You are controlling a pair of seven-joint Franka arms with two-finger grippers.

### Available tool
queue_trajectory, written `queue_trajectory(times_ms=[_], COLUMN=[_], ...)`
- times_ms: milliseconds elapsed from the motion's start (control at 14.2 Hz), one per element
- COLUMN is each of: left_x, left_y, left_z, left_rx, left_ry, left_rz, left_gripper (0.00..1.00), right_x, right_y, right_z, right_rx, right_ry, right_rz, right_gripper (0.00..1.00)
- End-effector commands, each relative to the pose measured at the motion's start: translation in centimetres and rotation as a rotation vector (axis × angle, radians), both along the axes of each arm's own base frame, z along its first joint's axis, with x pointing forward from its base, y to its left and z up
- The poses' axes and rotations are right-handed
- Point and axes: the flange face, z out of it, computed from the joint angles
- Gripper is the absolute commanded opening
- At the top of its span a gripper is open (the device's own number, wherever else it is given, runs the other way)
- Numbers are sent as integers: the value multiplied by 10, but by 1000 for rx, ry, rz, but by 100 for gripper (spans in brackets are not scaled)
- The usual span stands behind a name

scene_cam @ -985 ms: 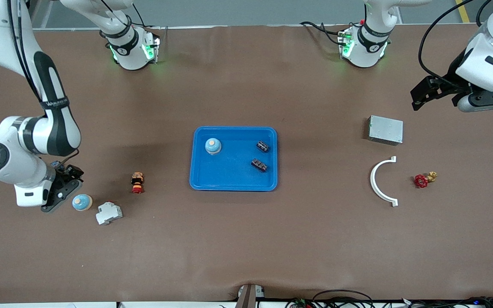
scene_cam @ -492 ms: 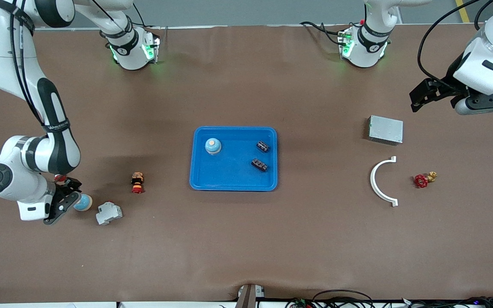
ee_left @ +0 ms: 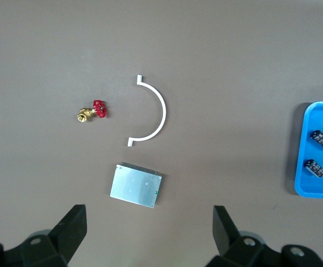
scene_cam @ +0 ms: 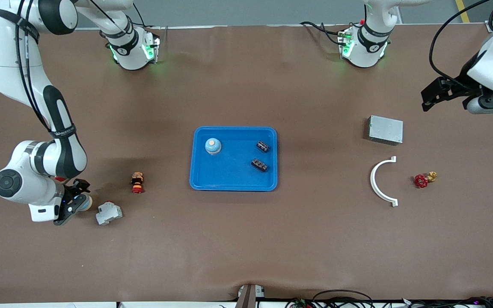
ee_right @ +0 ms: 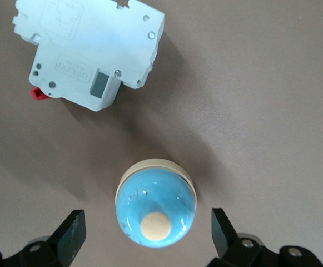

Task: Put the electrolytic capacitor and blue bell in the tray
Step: 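Grasp the second blue bell beside the white breaker with the right gripper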

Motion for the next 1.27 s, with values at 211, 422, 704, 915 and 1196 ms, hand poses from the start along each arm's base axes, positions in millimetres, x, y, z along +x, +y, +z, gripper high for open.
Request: queue_trajectory(times_ms=[211, 422, 704, 915, 1196], left_x=[-14, -21, -20, -21, -17], left_y=[-6, -9, -9, -12, -12], left_z=[8, 15, 15, 18, 14], left_rx=[-23, -21, -20, -19, -20], left_ry=[13, 9, 7, -1, -1], left_rz=[-17, -18, -18, -24, -25], left_gripper=[100, 100, 100, 100, 100], right_x=[8, 7, 4, 4, 3], right_y=[-4, -4, -7, -7, 4], right_z=[-14, -20, -26, -27, -13], right_rx=[32, 32, 34, 33, 41], right_ry=[-41, -35, -23, -20, 30], right_rz=[-13, -13, -19, -18, -22], right_gripper=[100, 100, 100, 30, 17])
